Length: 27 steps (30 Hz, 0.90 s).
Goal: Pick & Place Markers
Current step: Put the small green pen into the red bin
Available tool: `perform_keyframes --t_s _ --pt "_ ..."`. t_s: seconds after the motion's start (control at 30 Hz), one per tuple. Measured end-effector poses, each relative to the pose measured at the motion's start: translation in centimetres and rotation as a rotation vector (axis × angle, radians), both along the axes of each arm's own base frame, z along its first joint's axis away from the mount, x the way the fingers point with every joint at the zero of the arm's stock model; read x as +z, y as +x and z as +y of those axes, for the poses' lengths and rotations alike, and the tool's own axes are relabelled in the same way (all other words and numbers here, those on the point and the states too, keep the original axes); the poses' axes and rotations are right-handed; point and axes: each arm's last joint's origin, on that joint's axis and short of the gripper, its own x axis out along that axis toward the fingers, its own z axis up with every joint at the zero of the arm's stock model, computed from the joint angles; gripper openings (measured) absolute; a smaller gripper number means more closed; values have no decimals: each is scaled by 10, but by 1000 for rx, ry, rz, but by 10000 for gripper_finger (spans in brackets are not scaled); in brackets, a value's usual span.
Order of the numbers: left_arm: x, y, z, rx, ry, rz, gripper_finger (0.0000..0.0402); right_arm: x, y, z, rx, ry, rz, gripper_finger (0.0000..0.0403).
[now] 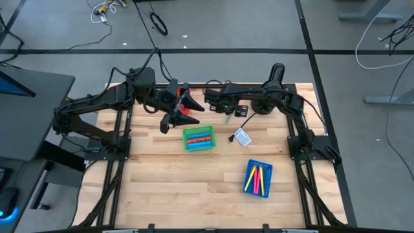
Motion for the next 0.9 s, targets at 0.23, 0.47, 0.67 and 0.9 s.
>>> perform_keyframes --t_s 0.23,0.47,0.67,0.9 --pt "1 0 0 6 6 -12 248 -5 -22 10 -70 -25 -143 288" --pt "1 0 0 13 7 -15 248 -7 -23 3 -120 -44 -173 288" --pt "1 0 0 15 6 -10 248 -10 -24 -1 -152 -52 -178 288" --pt "0 0 0 15 5 -6 248 -28 -27 -7 -164 -16 -183 288"
